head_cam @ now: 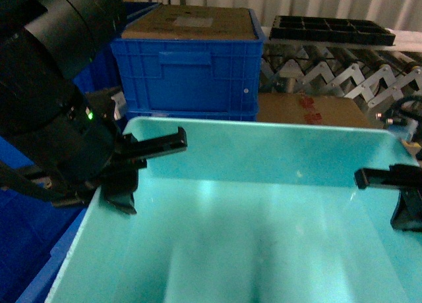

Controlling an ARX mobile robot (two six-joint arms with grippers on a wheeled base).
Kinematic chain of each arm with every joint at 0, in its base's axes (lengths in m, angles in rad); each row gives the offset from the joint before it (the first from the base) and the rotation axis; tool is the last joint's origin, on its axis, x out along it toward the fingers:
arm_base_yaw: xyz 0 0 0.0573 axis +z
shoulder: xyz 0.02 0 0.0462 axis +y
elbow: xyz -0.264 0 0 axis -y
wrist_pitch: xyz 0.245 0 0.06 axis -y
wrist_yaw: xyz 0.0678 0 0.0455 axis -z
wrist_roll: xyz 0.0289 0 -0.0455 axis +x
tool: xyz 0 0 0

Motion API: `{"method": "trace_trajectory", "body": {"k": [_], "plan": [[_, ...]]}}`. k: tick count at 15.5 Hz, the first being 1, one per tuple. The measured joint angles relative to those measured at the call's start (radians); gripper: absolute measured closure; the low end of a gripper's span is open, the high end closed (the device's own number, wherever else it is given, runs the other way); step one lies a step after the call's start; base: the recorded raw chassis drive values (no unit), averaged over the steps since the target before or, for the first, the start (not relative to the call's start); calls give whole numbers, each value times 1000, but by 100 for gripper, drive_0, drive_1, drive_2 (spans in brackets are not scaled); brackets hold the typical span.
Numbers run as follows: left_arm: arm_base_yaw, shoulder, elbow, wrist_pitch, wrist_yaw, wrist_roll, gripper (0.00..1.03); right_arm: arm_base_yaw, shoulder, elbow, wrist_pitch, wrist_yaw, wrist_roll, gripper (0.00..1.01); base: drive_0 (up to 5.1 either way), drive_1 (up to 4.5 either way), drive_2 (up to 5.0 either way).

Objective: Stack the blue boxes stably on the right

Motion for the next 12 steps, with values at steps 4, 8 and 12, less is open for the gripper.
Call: {"method": "trace_trajectory", "body": {"k": [4, 8, 12], "plan": [[-16, 169, -2, 100, 100, 107, 101, -45, 137, -25, 7, 53, -38, 99, 0, 0, 0], [-6, 237, 7, 73, 155, 277, 69, -14, 235, 5, -40, 52, -53, 66, 0, 0, 0], [64, 142, 26, 6, 141, 296, 32, -3, 135, -3, -99, 17, -43, 29, 0, 0, 0]]}}
